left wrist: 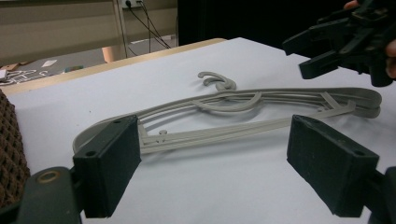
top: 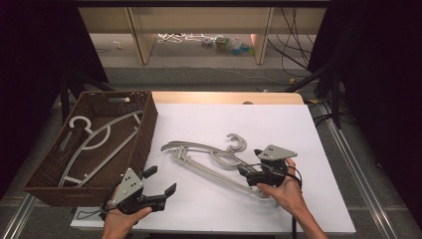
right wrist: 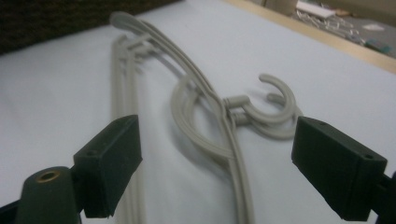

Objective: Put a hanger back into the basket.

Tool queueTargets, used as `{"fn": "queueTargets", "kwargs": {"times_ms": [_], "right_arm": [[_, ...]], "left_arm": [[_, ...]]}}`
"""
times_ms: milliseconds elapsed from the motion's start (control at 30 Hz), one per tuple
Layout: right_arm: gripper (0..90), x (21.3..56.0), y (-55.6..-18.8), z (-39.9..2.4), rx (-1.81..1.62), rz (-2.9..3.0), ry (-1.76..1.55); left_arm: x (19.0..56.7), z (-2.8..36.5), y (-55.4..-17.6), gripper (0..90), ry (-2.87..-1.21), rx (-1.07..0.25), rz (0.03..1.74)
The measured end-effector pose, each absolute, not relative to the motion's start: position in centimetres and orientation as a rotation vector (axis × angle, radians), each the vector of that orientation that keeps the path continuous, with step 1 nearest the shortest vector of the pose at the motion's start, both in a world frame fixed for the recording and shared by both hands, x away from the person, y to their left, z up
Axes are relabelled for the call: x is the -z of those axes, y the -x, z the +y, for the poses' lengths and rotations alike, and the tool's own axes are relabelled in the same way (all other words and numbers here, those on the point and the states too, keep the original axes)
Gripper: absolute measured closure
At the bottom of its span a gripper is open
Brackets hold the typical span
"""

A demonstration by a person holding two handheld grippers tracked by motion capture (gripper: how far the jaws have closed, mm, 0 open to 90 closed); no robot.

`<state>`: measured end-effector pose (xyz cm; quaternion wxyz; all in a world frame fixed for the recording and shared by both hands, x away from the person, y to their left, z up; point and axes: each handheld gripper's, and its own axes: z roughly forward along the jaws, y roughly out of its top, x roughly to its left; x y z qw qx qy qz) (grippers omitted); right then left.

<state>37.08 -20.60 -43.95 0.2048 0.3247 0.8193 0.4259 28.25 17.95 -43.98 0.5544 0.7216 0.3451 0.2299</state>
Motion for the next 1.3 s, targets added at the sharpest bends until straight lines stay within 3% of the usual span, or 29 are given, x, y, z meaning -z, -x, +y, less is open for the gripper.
{"fn": "queueTargets", "kwargs": {"times_ms": [233, 900, 1300], "right_arm": [[21.4, 44.9, -39.8, -20.3, -1.091, 2.418, -0.973], [62.2, 46.6, -42.1, -18.9, -0.726, 2.612, -0.905], [76.7, 46.6, -42.3, -18.7, -0.662, 2.654, -0.839]], "left_arm": [[44.2, 18.1, -28.5, 17.0, -1.709, -0.537, 0.819], [44.1, 17.9, -28.6, 17.3, -1.717, -0.522, 0.808], [44.2, 17.9, -28.7, 17.9, -1.735, -0.516, 0.798]]}}
